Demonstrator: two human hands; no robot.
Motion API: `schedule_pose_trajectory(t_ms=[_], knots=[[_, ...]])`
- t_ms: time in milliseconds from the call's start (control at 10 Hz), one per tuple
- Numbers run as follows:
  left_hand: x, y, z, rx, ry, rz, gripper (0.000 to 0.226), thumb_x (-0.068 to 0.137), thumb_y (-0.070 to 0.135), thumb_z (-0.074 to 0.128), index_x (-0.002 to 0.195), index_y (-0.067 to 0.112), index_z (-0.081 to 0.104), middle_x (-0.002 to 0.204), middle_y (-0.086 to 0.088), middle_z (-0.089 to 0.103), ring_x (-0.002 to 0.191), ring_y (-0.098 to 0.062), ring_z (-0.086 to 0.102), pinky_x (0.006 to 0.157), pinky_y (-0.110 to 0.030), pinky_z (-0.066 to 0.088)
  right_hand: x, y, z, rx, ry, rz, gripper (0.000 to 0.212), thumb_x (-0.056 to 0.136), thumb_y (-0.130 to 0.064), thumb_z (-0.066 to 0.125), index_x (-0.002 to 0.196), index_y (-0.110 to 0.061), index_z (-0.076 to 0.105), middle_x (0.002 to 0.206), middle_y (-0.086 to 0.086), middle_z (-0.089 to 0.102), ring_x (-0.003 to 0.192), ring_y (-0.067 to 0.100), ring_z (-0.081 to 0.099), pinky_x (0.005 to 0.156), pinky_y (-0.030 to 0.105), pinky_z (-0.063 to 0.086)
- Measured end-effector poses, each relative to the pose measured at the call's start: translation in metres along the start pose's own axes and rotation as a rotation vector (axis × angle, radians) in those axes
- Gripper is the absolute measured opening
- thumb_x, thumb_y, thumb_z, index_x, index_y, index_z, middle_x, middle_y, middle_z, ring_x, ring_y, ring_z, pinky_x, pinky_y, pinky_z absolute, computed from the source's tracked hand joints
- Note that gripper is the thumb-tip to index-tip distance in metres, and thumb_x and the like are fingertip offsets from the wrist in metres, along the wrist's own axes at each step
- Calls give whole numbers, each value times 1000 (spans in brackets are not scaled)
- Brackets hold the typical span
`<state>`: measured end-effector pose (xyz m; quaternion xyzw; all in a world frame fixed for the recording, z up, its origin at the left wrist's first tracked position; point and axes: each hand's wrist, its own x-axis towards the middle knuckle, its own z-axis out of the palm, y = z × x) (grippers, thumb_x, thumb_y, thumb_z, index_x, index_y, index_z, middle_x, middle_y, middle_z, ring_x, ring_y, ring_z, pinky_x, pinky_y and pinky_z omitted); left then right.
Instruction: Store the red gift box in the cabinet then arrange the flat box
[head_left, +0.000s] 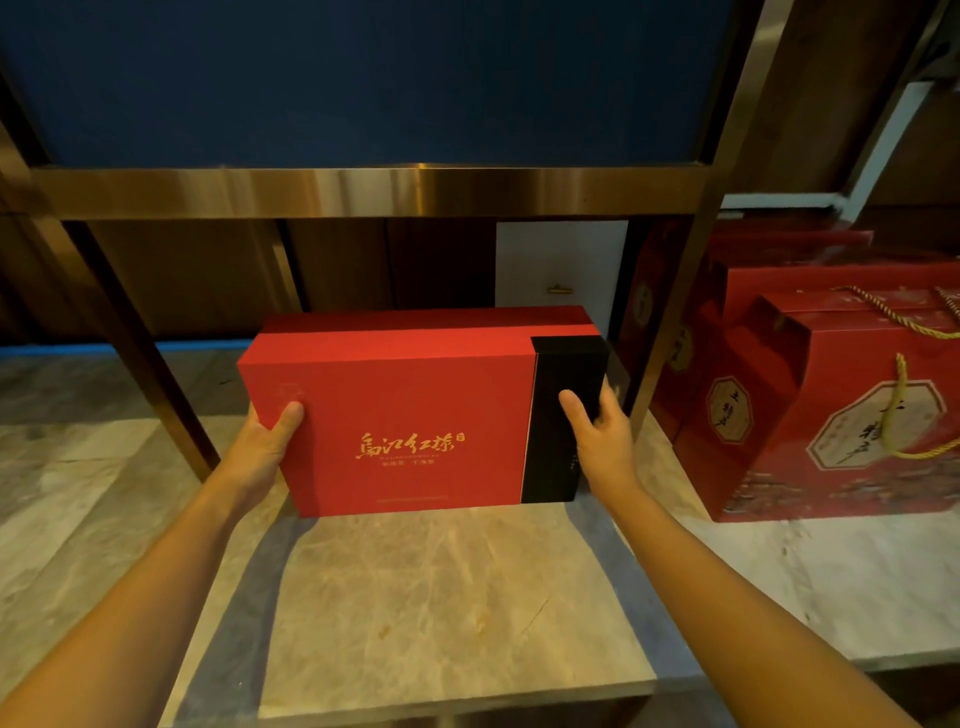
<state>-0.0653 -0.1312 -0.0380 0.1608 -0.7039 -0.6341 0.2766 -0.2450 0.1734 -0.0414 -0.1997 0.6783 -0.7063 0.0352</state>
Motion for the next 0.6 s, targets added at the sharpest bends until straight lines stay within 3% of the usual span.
schedule_pose_trajectory(t_ms=[200,400,500,600], knots=[[2,-6,0,-22,29,-35,69,74,53,57,136,28,38,116,11,61,106,-5,59,92,-31,46,-7,15,-2,29,-17,41,59,92,-29,55,146,-17,34,145,4,48,134,19,46,110,46,39],[-10,-6,9,16,161,-57,62,70,57,61,125,33,46,110,16,61,99,0,59,80,-23,46,-12,21,-7,-40,-38,59,58,92,-31,55,145,-17,38,143,5,50,133,19,46,110,44,39],[-18,-16,11,181,157,-96,55,79,42,67,128,23,49,118,4,63,104,-13,62,85,-30,51,-10,12,-11,-109,-76,126,56,91,-30,56,143,-15,41,140,8,53,131,22,49,109,43,40],[-39,-56,5,629,182,-165,54,84,29,66,132,11,48,125,-12,62,114,-32,61,93,-44,49,-22,29,-21,-382,-143,260,46,92,-21,57,133,-1,51,128,19,60,121,32,56,101,40,45]])
